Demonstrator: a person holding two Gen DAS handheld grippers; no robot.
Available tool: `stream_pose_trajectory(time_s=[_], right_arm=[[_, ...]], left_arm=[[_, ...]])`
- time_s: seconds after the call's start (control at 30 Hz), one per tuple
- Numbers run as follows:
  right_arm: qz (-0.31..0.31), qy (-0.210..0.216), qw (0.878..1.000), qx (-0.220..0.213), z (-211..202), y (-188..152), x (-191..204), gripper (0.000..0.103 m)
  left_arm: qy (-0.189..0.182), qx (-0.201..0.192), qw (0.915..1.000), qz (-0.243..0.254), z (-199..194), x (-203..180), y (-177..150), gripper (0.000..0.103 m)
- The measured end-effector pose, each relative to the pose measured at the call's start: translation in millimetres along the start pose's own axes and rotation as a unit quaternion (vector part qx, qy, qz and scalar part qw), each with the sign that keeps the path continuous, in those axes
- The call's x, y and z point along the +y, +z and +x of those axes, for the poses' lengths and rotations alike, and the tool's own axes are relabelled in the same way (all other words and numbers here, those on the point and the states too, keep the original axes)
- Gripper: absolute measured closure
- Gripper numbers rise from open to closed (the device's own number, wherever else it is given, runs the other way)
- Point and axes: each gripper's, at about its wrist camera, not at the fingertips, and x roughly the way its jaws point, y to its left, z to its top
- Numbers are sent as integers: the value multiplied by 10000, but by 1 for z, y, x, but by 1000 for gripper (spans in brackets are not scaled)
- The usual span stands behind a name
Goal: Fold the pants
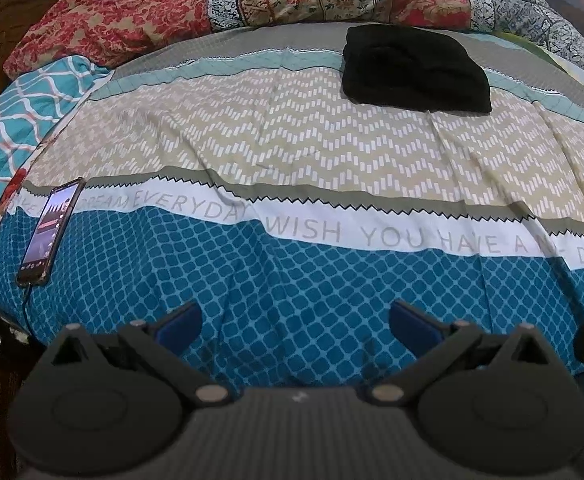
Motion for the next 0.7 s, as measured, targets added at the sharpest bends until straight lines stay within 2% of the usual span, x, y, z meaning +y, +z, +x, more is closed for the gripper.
stream_pose_trajectory(time_s=[0.7], right_arm=[[70, -15, 9999, 98, 4, -3, -3, 0]], left_arm=[[-12, 225, 9994, 245, 6, -8, -5, 0]])
